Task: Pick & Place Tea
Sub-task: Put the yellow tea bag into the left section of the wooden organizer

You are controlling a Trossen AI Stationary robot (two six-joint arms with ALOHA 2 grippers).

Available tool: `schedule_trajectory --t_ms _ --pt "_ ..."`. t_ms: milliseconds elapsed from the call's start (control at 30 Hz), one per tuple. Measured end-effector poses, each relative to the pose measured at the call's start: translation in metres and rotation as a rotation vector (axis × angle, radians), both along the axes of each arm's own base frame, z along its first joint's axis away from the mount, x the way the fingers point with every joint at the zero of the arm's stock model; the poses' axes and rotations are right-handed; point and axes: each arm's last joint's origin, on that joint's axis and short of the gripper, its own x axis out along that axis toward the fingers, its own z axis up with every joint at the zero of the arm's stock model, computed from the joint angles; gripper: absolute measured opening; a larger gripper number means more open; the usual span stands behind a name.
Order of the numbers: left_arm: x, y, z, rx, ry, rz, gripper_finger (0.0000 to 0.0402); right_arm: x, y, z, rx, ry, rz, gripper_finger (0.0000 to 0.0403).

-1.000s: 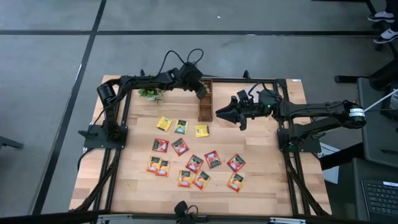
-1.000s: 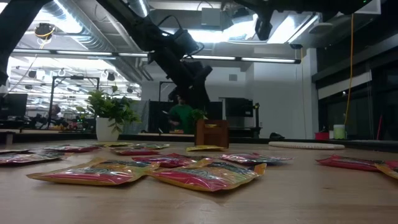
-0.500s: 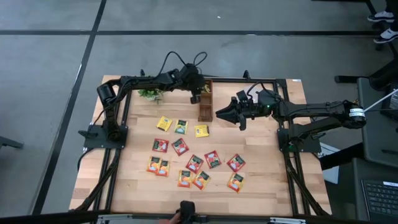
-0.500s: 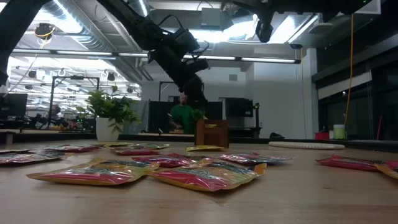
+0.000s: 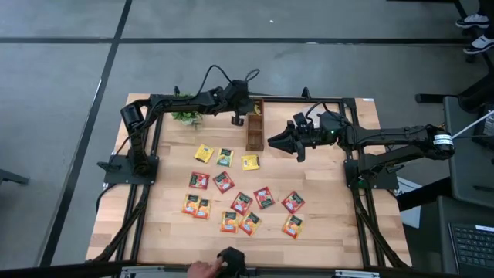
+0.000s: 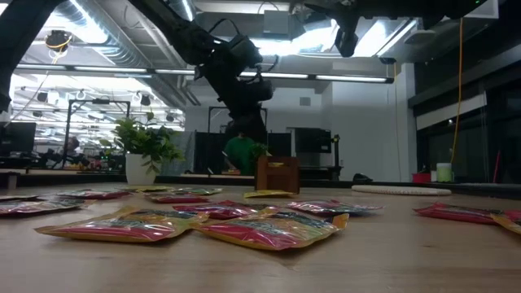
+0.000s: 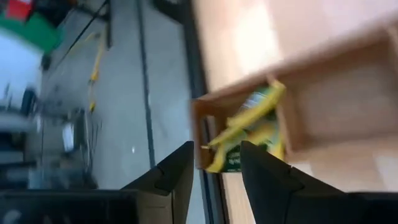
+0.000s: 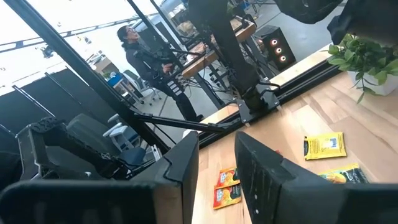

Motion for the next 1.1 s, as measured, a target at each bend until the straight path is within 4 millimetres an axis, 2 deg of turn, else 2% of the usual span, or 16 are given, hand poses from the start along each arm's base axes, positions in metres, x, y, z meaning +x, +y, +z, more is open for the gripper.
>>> schedule_trajectory --t_ms 100,267,400,500,633,933,1100 --pt "0.0 0.005 0.009 -0.084 -0.119 0.187 0.0127 0.0 0.0 0.0 0.0 0.0 0.0 0.0106" --pt "0.001 0.015 0.037 -0.283 -0.307 0.498 0.0127 0.0 0.0 0.0 0.0 0.0 0.0 0.0106" --pt "0.001 0.018 0.055 -0.382 -0.386 0.582 0.0127 0.0 0.0 0.0 0.0 0.001 0.0 0.0106" --pt "0.002 0.018 0.06 -0.462 -0.455 0.653 0.0127 0.0 0.0 0.0 0.0 0.001 0.0 0.0106" --pt "0.003 0.02 0.057 -0.576 -0.51 0.702 0.0127 0.0 0.0 0.0 -0.002 0.001 0.0 0.0106" --pt "0.011 0.029 0.024 -0.759 -0.523 0.821 0.0127 0.0 0.0 0.0 0.001 0.002 0.0 0.0106" --pt "0.011 0.032 0.02 -0.822 -0.575 0.89 0.0127 0.0 0.0 0.0 0.007 0.002 0.0 0.0106"
